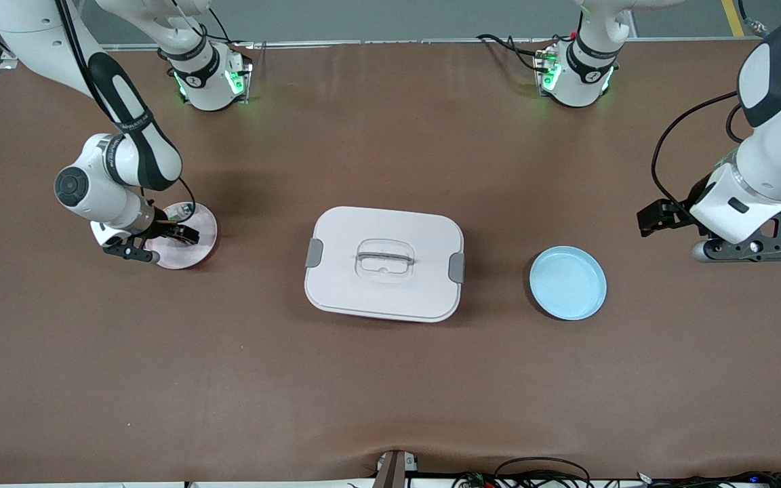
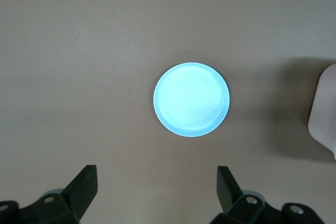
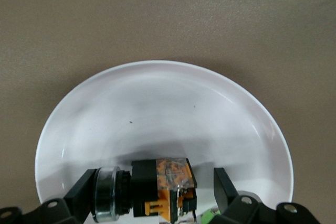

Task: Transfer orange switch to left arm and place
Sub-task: 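Lift the switch with the right gripper while the left gripper approaches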

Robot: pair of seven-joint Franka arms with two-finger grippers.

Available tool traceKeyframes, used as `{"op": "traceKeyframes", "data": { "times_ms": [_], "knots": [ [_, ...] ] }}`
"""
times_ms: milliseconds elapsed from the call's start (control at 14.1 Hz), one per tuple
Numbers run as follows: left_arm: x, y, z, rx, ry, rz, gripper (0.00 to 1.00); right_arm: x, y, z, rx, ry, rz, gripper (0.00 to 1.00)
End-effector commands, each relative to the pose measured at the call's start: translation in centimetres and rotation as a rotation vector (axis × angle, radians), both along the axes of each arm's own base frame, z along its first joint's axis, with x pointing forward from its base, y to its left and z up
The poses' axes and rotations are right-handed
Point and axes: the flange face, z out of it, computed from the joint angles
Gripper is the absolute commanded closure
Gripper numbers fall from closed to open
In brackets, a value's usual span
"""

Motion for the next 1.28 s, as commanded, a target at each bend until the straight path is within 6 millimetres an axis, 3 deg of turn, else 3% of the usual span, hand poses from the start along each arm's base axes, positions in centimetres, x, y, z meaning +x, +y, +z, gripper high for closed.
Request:
{"op": "traceKeyframes", "data": {
  "times_ms": [0, 142, 284, 425, 638, 922, 1063, 1205],
  "knots": [
    [-0.2, -0.2, 0.2, 0.008, -0.002, 0.008, 0.0, -0.3, 0.2, -0.2, 0.0, -0.004, -0.008, 0.27],
    [-0.2, -0.3, 0.2, 0.008, -0.002, 0.006, 0.0, -0.2, 0.3, -0.2, 0.0, -0.004, -0.007, 0.5],
    [-0.4, -0.3, 0.4, 0.009, -0.004, 0.006, 0.0, -0.2, 0.4, -0.1, 0.001, -0.001, -0.003, 0.65],
    [-0.7, -0.6, 1.4, 0.005, -0.018, -0.004, 0.0, -0.2, 0.4, -0.1, 0.003, 0.005, -0.003, 0.66],
    [-2.2, -3.0, 3.5, -0.056, -0.037, -0.033, 0.0, -0.3, 0.9, 0.9, 0.016, 0.048, 0.007, 0.66],
    [-4.2, -7.1, 4.9, -0.196, -0.022, -0.08, 0.0, 1.4, 2.3, 7.4, 0.049, 0.149, -0.013, 0.66],
    [-5.4, -10.4, 5.5, -0.242, -0.012, -0.102, 0.0, 2.3, 4.7, 10.7, 0.045, 0.196, -0.042, 0.66],
    [-5.8, -11.9, 5.7, -0.338, 0.015, -0.096, 0.0, 2.9, 8.0, 14.0, 0.023, 0.234, -0.095, 0.66]
  ]
}}
